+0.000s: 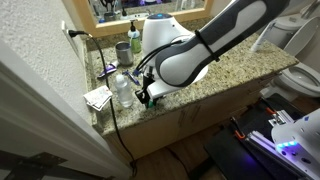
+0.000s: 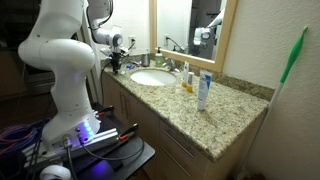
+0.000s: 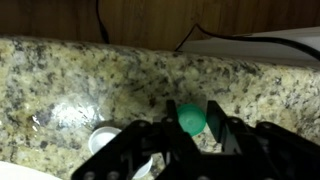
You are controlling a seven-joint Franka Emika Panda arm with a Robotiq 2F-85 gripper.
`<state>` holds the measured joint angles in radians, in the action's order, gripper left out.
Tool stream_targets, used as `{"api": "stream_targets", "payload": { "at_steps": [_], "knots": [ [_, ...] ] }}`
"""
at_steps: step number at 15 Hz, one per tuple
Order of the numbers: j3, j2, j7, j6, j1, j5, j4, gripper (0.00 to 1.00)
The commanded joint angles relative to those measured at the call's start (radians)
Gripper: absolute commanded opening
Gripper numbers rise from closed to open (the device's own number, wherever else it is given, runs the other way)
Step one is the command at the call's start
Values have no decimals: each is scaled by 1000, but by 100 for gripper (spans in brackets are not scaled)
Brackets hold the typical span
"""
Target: Remove the green lid from the white object on the left
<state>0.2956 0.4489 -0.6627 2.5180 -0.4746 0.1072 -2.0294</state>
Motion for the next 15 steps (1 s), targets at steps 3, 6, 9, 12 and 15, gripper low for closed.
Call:
{"api": "stream_targets", "payload": {
  "at_steps": [3, 6, 9, 12, 15],
  "knots": [
    [-10, -29, -2, -41, -20, 12, -16, 77],
    [-25, -94, -66, -104, -43, -15, -57, 96],
    [-17, -198, -138, -160, -49, -30, -126, 100],
    [-13, -334, -267, -257, -46, -84, -211, 100],
    [21, -294, -264, -256, -18, -82, -162, 100]
  ]
}}
